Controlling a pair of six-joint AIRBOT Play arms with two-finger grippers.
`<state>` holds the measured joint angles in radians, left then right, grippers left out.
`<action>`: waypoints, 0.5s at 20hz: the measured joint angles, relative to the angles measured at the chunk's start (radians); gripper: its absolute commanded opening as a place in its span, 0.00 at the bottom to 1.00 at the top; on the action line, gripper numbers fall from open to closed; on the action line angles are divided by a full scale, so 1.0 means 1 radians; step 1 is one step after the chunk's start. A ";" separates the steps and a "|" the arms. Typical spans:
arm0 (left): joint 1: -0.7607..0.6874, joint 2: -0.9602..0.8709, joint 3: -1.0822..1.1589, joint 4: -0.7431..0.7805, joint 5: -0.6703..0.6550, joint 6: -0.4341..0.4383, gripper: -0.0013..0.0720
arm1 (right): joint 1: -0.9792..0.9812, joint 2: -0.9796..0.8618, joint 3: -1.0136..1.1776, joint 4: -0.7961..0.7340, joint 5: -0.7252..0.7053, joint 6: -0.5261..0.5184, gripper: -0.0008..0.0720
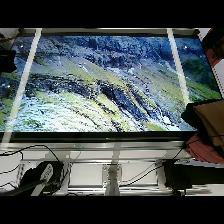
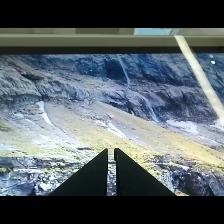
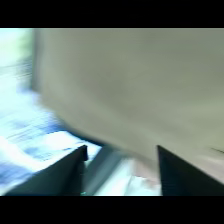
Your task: Fold the clothes and pants, and hang the long-sleeved shirts on hangers.
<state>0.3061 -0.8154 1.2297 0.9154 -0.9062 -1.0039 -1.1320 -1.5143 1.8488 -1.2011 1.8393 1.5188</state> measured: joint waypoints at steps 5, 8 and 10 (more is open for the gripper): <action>0.000 0.000 0.000 0.000 0.000 0.000 0.14 | 0.307 0.000 0.000 0.268 -0.004 -0.032 0.28; 0.000 0.000 0.000 0.000 0.000 0.000 0.14 | 0.577 0.000 0.003 0.285 -0.020 -0.094 0.27; 0.000 0.000 0.000 0.000 0.000 0.000 0.14 | 0.737 0.000 0.005 0.178 -0.034 -0.163 0.03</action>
<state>0.3061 -0.8154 1.2297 0.9154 -0.9062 -1.0039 -0.3950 -1.5146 1.8534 -1.0233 1.8057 1.3563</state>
